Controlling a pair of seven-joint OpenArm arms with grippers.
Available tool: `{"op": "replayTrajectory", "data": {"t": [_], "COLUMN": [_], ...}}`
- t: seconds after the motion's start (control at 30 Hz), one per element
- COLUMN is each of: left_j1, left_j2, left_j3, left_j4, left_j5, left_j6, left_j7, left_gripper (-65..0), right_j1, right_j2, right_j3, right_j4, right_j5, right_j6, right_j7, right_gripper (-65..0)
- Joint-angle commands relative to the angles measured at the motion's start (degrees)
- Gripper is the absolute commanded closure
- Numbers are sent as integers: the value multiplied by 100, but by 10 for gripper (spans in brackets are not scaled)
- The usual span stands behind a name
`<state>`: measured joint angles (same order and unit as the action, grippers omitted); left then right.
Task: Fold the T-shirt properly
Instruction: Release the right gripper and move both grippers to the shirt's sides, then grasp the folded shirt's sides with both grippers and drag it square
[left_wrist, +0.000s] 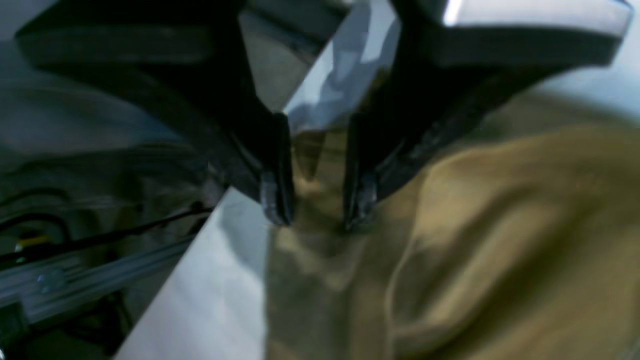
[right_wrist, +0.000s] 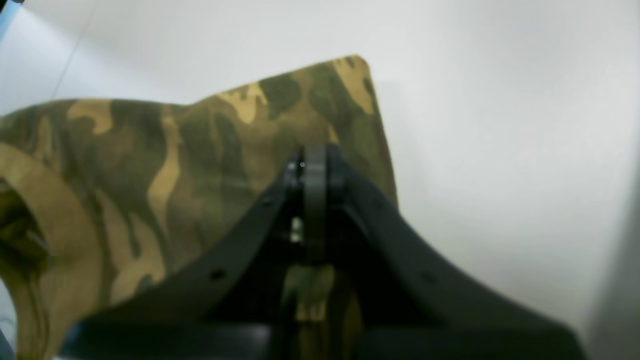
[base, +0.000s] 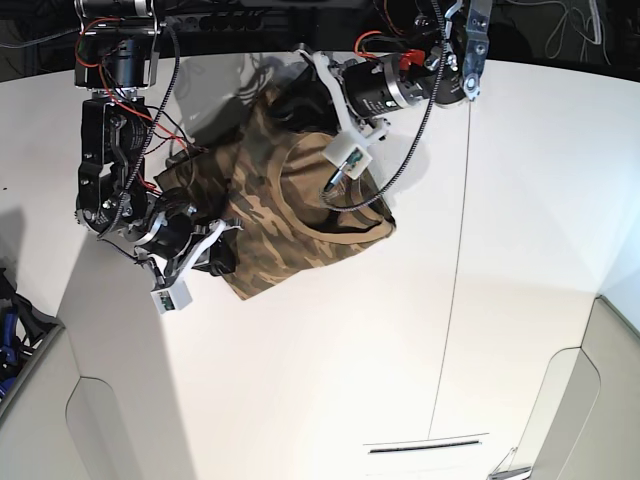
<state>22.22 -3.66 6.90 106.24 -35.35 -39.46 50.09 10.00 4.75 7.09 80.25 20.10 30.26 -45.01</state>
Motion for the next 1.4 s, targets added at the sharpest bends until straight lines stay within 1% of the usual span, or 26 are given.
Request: {"op": "replayTrajectory", "data": {"t": [0.0, 0.1, 0.17, 0.33, 0.4, 0.5, 0.53, 0.6, 0.7, 0.83, 0.93, 1.07, 1.13, 1.2, 1.37], "left_j1": [-13, -13, -13, -35, -76, -166, -195, -247, -352, -483, -546, -776, -925, -1010, -1060], "left_j2": [-92, -378, -496, -590, -592, -592, -590, -590, -590, -590, -590, -608, -621, -658, -848], "left_j3": [-50, -212, -304, -361, -363, -437, -509, -680, -1001, -1397, -1606, -1700, -1700, -1700, -1768], "left_j4": [98, 98, 98, 98, 98, 92, 92, 92, 90, 83, 13, -343, -566, -664, -496], "left_j5": [-101, -105, -109, -31, 203, 527, 546, 553, 566, 568, 656, 844, 841, 789, 275], "left_j6": [-54, -54, -54, -54, -54, -54, -54, -46, 33, 55, 179, 201, 299, 348, 345], "left_j7": [-66, -31, -31, -39, -59, -76, -83, -103, -114, -155, -339, -496, -487, -490, -485], "left_gripper": [-179, -179, -179, -179, -179, -179, -179, -179, -179, -179, -179, -179, -179, -179, -179], "right_j1": [107, 109, 109, 105, 105, 85, 74, 57, 20, -195, -435, -809, -999, -1152, -1228], "right_j2": [15, 15, 15, 13, 13, 13, 13, 15, 17, 33, 31, 31, 31, 31, 33], "right_j3": [4, 4, 7, 4, 2, 2, 2, 2, 4, 7, 7, 7, 7, 7, 9], "right_j4": [90, 90, 90, 90, 90, 90, 90, 90, 96, 140, 160, 236, 348, 514, 992], "right_j5": [92, 92, 94, 94, 129, 483, 621, 907, 1279, 1537, 1799, 2118, 2199, 2245, 2234], "right_j6": [24, 24, 24, 24, 24, 26, 52, 273, 319, 326, 402, 409, 411, 409, 409], "right_j7": [153, 153, 155, 127, -76, -564, -743, -1043, -1305, -1327, -1360, -1412, -1394, -1392, -1351], "right_gripper": [0, 0, 0, 0, 0, 0, 0, 0, 0, 0, 0, 0, 0, 0, 0]}}
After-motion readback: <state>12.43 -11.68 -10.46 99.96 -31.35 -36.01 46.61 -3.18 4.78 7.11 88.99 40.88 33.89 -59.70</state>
